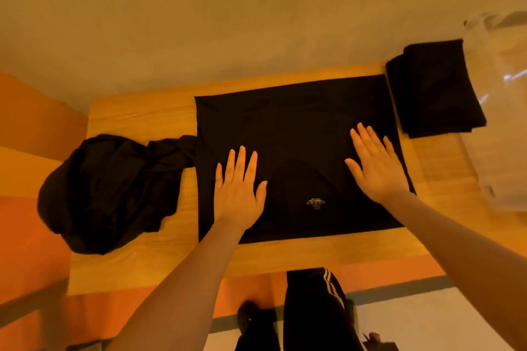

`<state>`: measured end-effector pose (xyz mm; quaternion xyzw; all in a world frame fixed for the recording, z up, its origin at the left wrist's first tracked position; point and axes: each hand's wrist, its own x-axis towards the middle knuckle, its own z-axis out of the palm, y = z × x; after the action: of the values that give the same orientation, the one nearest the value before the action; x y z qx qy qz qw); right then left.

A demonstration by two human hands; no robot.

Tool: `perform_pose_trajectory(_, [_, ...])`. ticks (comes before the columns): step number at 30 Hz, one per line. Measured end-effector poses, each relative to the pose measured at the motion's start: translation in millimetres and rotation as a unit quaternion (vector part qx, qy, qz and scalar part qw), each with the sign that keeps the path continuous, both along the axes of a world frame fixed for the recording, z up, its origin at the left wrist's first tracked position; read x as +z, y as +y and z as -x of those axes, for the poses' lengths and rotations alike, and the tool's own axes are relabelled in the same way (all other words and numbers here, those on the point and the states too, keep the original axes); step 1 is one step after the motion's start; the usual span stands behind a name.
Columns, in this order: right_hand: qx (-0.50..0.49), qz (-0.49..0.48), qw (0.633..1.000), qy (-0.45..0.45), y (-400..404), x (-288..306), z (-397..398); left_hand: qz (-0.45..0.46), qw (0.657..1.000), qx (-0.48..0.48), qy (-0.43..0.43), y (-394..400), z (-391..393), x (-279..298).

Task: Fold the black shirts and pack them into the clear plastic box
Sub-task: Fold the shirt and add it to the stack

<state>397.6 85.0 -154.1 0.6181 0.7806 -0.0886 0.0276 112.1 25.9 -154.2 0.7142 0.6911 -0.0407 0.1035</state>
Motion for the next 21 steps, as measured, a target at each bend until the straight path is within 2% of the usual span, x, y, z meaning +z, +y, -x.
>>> perform_pose_trajectory(3, [0.000, 0.014, 1.000, 0.013, -3, 1, -3, 0.014, 1.000, -0.003, -0.004, -11, -7, 4])
perform_pose_trajectory(5, [-0.001, 0.035, 0.997, 0.065, -10, 10, -5, 0.011, 1.000, -0.029, -0.003, -24, -10, 7])
perform_pose_trajectory(7, [0.020, 0.006, 0.995, 0.102, -36, 15, -9, -0.009, 0.997, -0.076, -0.006, -46, -9, 8])
perform_pose_trajectory(12, [0.092, 0.023, 0.995, 0.027, -126, -4, -27, 0.016, 0.990, -0.140, 0.002, -105, 4, -2])
perform_pose_trajectory(16, [0.122, 0.017, 0.992, 0.003, -139, -6, -39, 0.030, 0.981, -0.187, 0.031, -119, 13, 1])
perform_pose_trajectory(21, [0.147, 0.048, 0.988, 0.019, -149, -6, -60, 0.028, 0.977, -0.208, 0.032, -133, 42, -3])
